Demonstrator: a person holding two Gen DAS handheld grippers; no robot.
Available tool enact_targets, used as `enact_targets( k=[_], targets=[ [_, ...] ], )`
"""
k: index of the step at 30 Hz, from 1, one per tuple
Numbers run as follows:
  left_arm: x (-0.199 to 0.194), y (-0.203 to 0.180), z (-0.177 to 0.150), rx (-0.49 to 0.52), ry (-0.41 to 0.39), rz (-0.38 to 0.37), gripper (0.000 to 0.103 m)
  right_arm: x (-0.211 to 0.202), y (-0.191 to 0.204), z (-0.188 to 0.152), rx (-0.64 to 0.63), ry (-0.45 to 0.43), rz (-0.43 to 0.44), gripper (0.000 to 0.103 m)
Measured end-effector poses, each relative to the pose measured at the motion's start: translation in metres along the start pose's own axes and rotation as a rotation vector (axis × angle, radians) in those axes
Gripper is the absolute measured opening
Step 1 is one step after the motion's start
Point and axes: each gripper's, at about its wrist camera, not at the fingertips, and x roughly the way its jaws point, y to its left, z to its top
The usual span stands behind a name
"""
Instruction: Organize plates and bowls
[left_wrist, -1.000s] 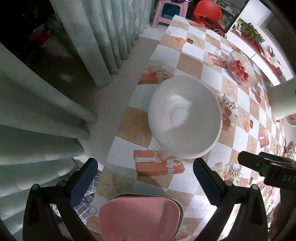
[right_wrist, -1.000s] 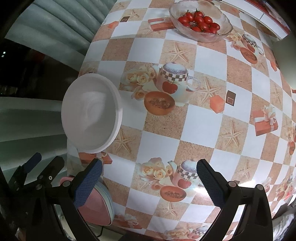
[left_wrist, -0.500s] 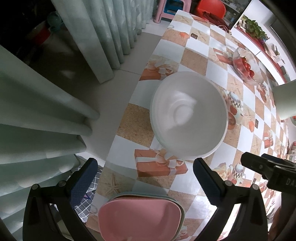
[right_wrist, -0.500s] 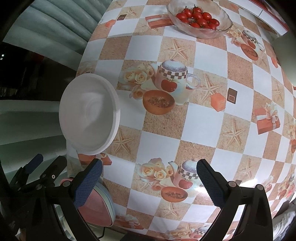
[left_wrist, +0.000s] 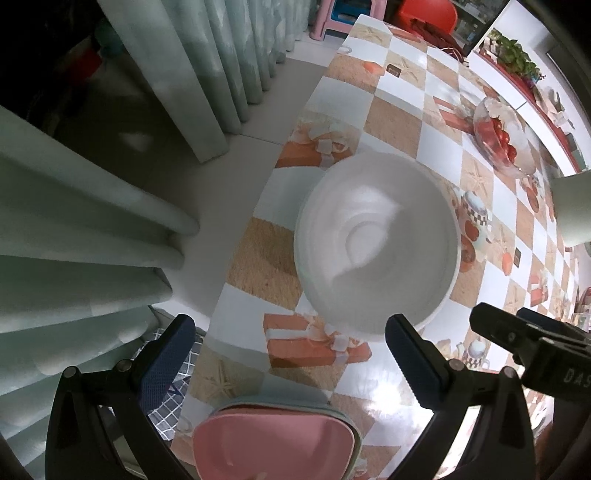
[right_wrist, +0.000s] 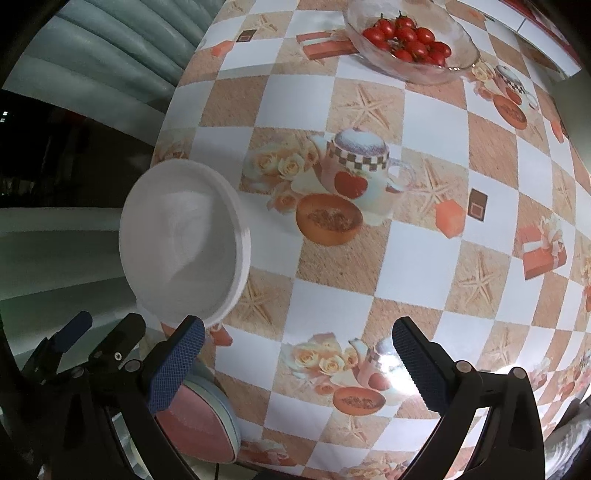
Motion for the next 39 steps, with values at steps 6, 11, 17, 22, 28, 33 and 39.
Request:
enact_targets(
  k=[6,11,17,22,28,33,39],
  targets=[
    [0.008,0.001,0.012,0.005,-0.003,0.024,0.103,0.003,0.008,0.016,0.008,-0.021,-0.001,0.102],
    [0.023,-0.001,0.022,0.014,0.001,0.049,0.103,0.012,0.023,0.031,-0.022,-0.030,0.002,0.102],
    [0.041,0.001,0.035,0.042,0.000,0.048,0.103,0.031,0.028,0.045,-0.023,-0.010,0.026,0.102],
    [0.052,0.005,0.047,0.056,0.019,0.022,0.096,0.043,0.027,0.052,-0.004,-0.003,0.018,0.100],
    [0.059,0.007,0.052,0.079,0.027,0.008,0.088,0.054,0.037,0.061,0.001,0.015,0.037,0.086],
    [0.071,0.010,0.054,0.078,0.064,-0.008,0.079,0.070,0.040,0.060,0.011,0.047,0.058,0.056],
    [0.076,0.007,0.055,0.094,0.065,-0.061,0.061,0.075,0.049,0.060,-0.028,0.039,0.067,0.045]
  ],
)
